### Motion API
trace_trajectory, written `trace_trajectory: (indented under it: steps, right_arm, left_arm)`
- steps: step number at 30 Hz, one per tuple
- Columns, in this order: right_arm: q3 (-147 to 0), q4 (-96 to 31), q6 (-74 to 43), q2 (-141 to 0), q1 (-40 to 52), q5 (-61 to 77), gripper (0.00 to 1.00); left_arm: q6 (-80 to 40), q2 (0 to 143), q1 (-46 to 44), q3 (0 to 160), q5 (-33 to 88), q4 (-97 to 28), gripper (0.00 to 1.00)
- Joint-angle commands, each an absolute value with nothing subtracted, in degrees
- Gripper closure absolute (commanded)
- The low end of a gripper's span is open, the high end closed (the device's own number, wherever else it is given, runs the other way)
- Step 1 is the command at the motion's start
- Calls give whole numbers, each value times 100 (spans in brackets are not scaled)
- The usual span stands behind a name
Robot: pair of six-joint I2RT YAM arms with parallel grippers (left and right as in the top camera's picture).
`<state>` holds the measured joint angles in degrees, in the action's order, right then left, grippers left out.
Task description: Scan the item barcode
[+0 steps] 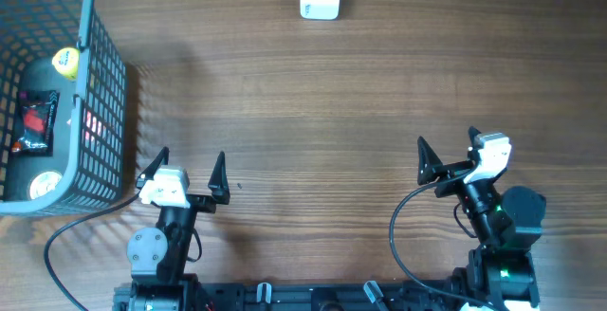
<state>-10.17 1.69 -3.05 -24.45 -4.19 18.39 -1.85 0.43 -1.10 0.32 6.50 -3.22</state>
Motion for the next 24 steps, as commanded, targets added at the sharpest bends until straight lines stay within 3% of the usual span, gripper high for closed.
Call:
trace_trajectory:
  steps: [1, 15, 24]
  right_arm:
    - [-1146, -43, -130, -2453, -436, 1653, 0]
    - [-1146, -421, -128, -2456, -436, 1286, 0]
    - [-1144, -443, -126, -2456, -436, 1284, 0]
  left_arm:
    - [-235, 38, -84, 34, 768, -373, 0]
    - [-362, 246, -82, 191, 792, 19, 0]
    - [-193, 2766, -86, 2200, 598, -25, 0]
